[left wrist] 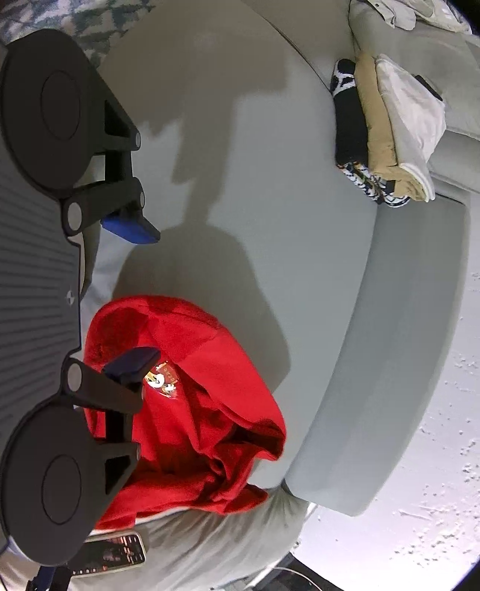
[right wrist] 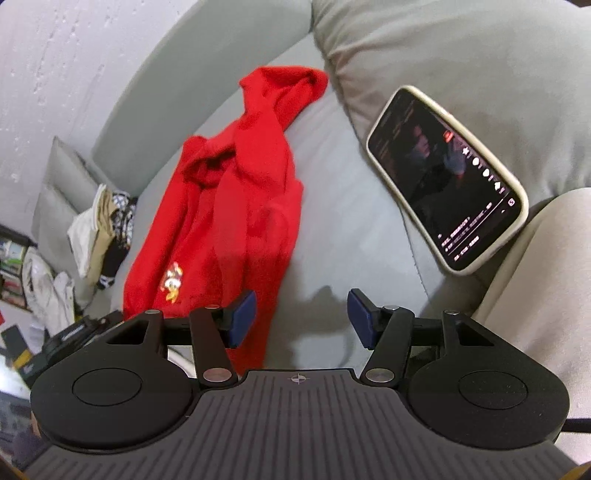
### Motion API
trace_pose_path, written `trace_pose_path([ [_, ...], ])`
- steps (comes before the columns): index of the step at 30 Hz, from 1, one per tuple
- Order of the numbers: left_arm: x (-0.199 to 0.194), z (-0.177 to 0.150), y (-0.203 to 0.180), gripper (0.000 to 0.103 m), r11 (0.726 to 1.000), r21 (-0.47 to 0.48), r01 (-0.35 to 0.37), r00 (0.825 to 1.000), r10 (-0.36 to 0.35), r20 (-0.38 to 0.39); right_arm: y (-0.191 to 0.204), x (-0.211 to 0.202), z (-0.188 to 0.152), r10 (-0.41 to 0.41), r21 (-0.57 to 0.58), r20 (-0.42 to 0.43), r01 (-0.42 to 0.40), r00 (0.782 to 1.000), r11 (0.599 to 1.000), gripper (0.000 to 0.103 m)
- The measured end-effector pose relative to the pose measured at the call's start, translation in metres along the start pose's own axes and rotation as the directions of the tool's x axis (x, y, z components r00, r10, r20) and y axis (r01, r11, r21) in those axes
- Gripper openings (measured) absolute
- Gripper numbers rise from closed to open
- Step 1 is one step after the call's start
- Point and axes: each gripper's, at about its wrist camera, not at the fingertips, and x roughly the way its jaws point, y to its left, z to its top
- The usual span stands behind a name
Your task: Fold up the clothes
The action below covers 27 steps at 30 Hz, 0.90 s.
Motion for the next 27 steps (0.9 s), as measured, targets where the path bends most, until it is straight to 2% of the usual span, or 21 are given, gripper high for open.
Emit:
trace_pose_path([
  [4, -0.002, 0.003, 0.006, 0.061, 1.000, 0.001, 0.005, 1.000, -0.006, 0.020, 0.017, 0.006, 0.001, 0.037, -0.093, -0.016, -0.038, 0.999, 0.995, 0.055],
  [8, 0.000, 0.002, 0.003, 0.061, 1.000, -0.005, 0.011, 1.000, -0.011, 0.022, 0.062, 0.029, -0.007, 0.080, -0.285, -0.050, -0.091, 0.996, 0.954, 0.052],
  [11, -0.001, 0.000, 0.000, 0.061, 1.000, -0.008, 0.025, 0.999, -0.025, 0.021, 0.087, 0.049, -0.016, -0.006, -0.415, -0.087, -0.030, 0.996, 0.909, 0.058],
  [13, 0.000, -0.001, 0.000, 0.061, 1.000, -0.012, 0.023, 1.000, -0.023, 0.020, 0.097, 0.060, -0.022, -0.076, -0.473, -0.092, 0.024, 0.993, 0.881, 0.057],
  [14, 0.000, -0.001, 0.000, 0.061, 1.000, -0.014, 0.021, 1.000, -0.021, 0.020, 0.097, 0.063, -0.025, -0.117, -0.484, -0.083, 0.063, 0.990, 0.873, 0.054],
  [15, 0.001, -0.001, 0.000, 0.061, 1.000, -0.013, 0.018, 1.000, -0.018, 0.019, 0.098, 0.066, -0.027, -0.157, -0.495, -0.073, 0.101, 0.985, 0.863, 0.038],
  [17, 0.003, 0.000, 0.000, 0.061, 1.000, -0.006, 0.020, 1.000, -0.020, 0.017, 0.082, 0.058, -0.021, -0.115, -0.417, -0.067, 0.076, 0.991, 0.906, 0.003],
  [20, 0.012, 0.005, -0.001, 0.061, 1.000, 0.012, 0.028, 1.000, -0.028, 0.012, 0.054, 0.034, -0.007, -0.086, -0.310, 0.006, 0.084, 0.996, 0.947, 0.003],
  [23, 0.021, 0.013, -0.001, 0.060, 0.999, 0.033, 0.041, 0.999, -0.041, 0.000, 0.023, 0.011, 0.006, -0.165, -0.213, 0.095, 0.182, 0.982, 0.960, 0.003],
  [27, 0.037, 0.028, -0.010, 0.063, 0.989, 0.117, 0.091, 0.995, -0.085, -0.053, -0.001, 0.003, 0.010, -0.150, -0.122, 0.062, 0.156, 0.987, 0.980, 0.003],
])
